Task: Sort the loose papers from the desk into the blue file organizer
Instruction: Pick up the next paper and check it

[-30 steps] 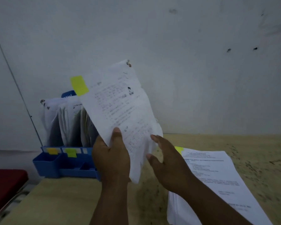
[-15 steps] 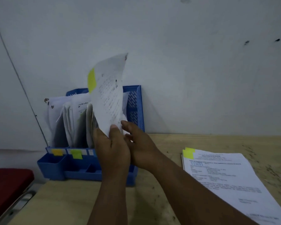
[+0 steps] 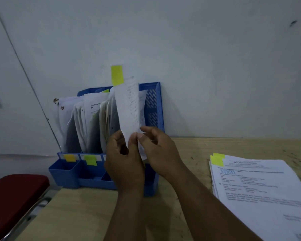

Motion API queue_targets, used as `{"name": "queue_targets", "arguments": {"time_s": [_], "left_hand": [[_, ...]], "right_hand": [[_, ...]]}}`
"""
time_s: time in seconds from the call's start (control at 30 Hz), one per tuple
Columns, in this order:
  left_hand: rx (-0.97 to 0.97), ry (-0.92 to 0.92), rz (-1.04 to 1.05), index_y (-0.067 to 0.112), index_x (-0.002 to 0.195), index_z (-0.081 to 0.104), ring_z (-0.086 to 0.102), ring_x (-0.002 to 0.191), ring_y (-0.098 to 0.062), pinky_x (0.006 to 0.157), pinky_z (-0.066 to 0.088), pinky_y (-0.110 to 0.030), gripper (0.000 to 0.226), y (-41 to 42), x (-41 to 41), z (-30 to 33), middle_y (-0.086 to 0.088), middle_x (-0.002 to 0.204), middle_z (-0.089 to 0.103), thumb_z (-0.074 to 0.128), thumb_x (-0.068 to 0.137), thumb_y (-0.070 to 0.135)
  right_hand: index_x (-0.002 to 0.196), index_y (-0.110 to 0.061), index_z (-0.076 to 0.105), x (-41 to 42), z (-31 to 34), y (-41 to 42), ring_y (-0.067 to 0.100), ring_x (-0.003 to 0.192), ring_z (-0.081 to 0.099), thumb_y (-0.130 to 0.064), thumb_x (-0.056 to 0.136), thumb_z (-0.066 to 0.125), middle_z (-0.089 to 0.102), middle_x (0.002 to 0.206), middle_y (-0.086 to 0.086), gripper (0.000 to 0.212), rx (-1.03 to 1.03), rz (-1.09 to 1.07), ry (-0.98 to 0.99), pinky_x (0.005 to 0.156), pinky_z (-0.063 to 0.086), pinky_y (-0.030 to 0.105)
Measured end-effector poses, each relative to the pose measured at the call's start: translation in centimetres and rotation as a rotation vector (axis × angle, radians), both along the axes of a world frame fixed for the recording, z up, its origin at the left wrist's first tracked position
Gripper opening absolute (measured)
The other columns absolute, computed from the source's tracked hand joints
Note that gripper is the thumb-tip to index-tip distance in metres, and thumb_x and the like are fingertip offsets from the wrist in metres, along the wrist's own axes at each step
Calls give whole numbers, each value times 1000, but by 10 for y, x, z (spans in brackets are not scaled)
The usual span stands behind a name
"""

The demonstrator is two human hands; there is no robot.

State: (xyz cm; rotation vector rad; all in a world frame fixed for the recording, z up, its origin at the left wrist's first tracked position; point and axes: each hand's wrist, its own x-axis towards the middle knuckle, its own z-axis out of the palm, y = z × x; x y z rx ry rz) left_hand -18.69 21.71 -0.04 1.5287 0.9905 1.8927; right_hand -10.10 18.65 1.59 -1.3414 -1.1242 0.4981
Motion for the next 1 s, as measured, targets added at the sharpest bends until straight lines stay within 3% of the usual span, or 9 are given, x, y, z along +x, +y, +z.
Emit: {"name": "queue_targets", "arguments": {"time_s": [0.13, 0.3, 0.4, 0.53, 0.63, 0.73, 0.8, 0.9, 1.0], "left_hand": [[20, 3, 29, 24, 109, 65, 66, 85, 8, 65, 50, -8, 13, 3, 0, -7, 20, 92, 68, 63, 99, 32], [49, 74, 81, 14, 104, 71, 61, 85, -7, 67, 45, -9, 26, 13, 0, -22, 1, 97, 66, 55, 102, 34], [45, 103, 102, 16, 104, 74, 58, 84, -9, 66, 42, -7, 25, 12, 4, -25, 2, 98, 62, 58, 98, 35], [86, 107, 90, 28, 94, 71, 62, 78, -11, 65, 54, -33, 6, 16, 4, -29, 10, 84, 65, 68, 94, 23], [58, 60, 49, 37, 97, 70, 66, 79, -12, 65, 56, -37, 15, 16, 2, -29, 12, 85, 70, 72, 92, 24], [53, 48, 1, 34, 105, 70, 68, 86, -4, 73, 57, -23, 20, 15, 1, -29, 14, 92, 72, 76, 88, 26], [67, 87, 10, 31, 105, 72, 68, 86, -1, 75, 57, -20, 23, 18, 0, -31, 19, 92, 70, 79, 85, 23], [54, 180, 31, 39, 104, 71, 68, 86, -2, 77, 61, -34, 26, 28, -2, -37, 17, 92, 71, 82, 83, 27], [55, 272, 32, 53, 99, 65, 67, 88, -6, 83, 57, -49, 19, 34, -2, -42, 19, 90, 70, 74, 83, 47]], "right_hand": [[132, -40, 56, -2, 0, 3, -9, 100, 59, -55, 93, 61, 63, 115, -24, 42, -19, 10, -53, 79, 50, 12], [134, -40, 54, -1, 1, 4, -9, 97, 60, -59, 89, 63, 64, 117, -23, 50, -32, -8, -119, 75, 48, 11], [138, -39, 52, 1, 4, 4, -8, 97, 59, -60, 88, 63, 64, 120, -20, 55, -31, 5, -105, 76, 50, 13], [140, -37, 50, 1, 6, 4, -12, 89, 57, -63, 84, 67, 61, 123, -20, 64, -33, 2, -114, 63, 44, 7], [134, -33, 57, 0, 6, 7, -13, 84, 58, -54, 87, 70, 63, 113, -20, 53, 0, -53, -99, 62, 48, 3], [126, -29, 65, 1, 5, 11, -1, 92, 65, -35, 95, 66, 69, 112, -14, 32, 43, -155, -75, 81, 60, 23], [118, -27, 70, 5, 2, 16, 4, 89, 69, -27, 96, 63, 71, 106, -11, 22, 70, -227, -46, 78, 62, 30], [106, -26, 74, 10, -1, 25, 8, 85, 72, -23, 94, 63, 73, 96, -11, 17, 130, -295, 1, 74, 63, 34], [110, -25, 74, 13, 0, 24, 2, 90, 68, -24, 94, 64, 73, 102, -12, 19, 124, -299, -59, 76, 58, 16]]}}
